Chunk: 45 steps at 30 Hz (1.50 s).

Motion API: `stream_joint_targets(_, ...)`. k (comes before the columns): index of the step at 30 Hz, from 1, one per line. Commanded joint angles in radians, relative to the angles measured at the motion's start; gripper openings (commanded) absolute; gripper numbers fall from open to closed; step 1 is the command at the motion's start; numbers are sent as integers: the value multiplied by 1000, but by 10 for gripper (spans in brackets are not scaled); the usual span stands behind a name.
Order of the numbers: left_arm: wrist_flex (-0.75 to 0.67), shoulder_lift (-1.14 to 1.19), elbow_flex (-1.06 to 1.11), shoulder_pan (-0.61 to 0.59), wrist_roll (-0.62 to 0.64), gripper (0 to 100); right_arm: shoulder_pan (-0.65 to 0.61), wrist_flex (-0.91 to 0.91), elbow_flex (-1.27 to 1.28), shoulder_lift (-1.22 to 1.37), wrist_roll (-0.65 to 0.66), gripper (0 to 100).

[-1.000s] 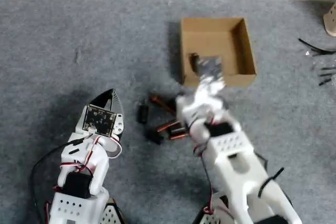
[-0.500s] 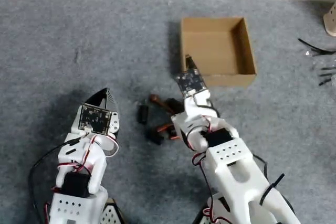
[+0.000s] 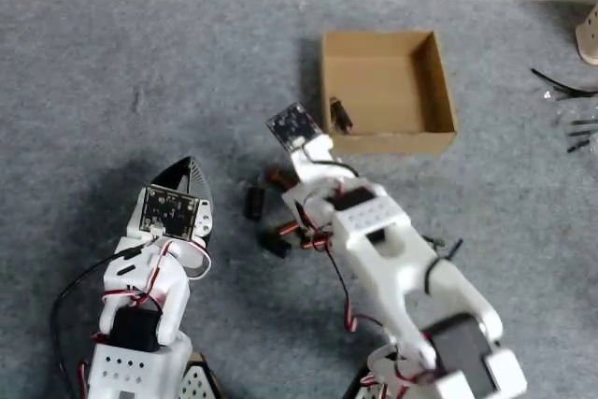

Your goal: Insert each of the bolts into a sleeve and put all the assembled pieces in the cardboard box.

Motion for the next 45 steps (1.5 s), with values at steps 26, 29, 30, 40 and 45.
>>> stream_joint_targets(26,-11,-2,18,19,-2,7,53,-41,-111,185,64,187)
stream_joint_targets(29,-11,-2,18,19,-2,7,54,-38,-110,179,64,187)
stream_joint_targets(30,-11,-2,18,19,-2,7,54,-38,-108,177,64,187)
stream_joint_targets(40,-11,-2,18,21,-2,7,51,-36,-108,142,38,187)
stream_joint_targets(45,-11,-2,18,21,-3,7,70,-38,-105,56,-20,187)
